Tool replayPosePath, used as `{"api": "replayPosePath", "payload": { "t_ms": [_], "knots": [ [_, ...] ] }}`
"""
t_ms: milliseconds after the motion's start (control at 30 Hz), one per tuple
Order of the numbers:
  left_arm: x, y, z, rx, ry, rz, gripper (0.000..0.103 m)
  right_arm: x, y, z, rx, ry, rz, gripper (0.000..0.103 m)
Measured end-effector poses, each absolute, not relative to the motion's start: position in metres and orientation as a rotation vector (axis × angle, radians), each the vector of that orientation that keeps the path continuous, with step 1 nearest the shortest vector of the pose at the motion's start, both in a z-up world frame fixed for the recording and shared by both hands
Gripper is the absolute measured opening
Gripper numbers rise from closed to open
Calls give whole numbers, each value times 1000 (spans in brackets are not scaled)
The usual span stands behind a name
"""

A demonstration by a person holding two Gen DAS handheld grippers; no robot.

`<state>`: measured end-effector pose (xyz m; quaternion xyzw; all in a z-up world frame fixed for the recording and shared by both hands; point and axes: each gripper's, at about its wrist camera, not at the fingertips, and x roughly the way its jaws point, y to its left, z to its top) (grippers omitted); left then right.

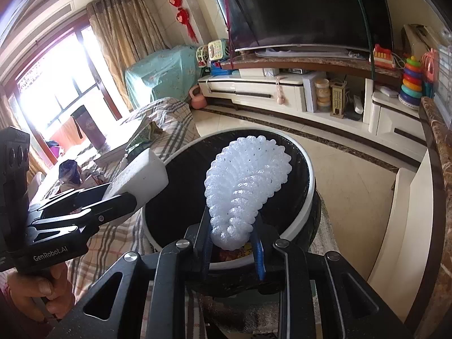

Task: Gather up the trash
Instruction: 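Open the left tool over the bin while the right tool releases the mesh net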

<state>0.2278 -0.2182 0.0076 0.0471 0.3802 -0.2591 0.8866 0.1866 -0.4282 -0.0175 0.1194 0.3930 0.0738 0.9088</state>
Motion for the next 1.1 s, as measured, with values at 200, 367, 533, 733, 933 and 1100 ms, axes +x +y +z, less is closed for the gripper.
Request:
{"api": "replayPosePath", "payload": {
  "t_ms": [200, 367, 533, 733, 933, 1100],
  "knots": [
    [238, -225, 6, 114, 804, -544, 55, 194, -431, -20, 233, 839, 156, 26],
    [246, -231, 6, 122, 813, -552, 56, 200, -430, -20, 213, 862, 171, 27],
    [250, -235, 3, 144, 838, -554, 63, 201, -427, -21, 197, 876, 176, 49],
    [248, -233, 4, 158, 825, -540, 73, 200, -426, -18, 187, 872, 174, 55],
    [238, -208, 5, 112, 814, -503, 75, 190, -422, -10, 183, 846, 166, 63],
    [219, -176, 2, 48, 808, -456, 75, 179, -410, -5, 215, 805, 181, 81]
  ]
}}
